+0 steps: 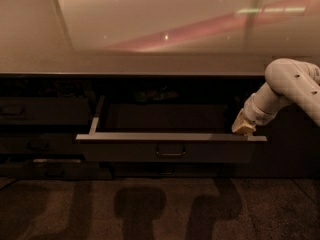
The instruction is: Open top drawer
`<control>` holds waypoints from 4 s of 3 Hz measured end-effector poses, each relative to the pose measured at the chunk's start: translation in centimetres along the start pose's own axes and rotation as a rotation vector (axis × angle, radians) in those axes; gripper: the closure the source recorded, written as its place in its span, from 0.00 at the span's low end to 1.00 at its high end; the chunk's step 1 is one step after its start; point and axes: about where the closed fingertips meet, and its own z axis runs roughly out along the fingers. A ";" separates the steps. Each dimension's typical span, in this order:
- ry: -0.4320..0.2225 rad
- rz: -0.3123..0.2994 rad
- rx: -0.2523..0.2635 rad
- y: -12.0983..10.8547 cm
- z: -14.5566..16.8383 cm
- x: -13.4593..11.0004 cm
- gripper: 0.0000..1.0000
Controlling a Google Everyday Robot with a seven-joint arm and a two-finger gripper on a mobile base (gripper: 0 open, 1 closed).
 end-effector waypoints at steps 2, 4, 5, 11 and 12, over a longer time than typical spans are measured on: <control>0.000 0.000 0.001 0.0 0.1 -0.3 0.81; 0.000 0.025 0.039 0.8 -0.4 -0.4 0.36; -0.005 0.058 0.131 2.2 -2.6 -0.1 0.11; 0.105 0.175 0.219 10.2 -0.4 5.2 0.00; 0.105 0.176 0.219 10.3 -0.4 5.0 0.00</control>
Offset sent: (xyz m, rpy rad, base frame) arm -0.0035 -0.0021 0.0005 -0.0187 -0.0002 -0.0324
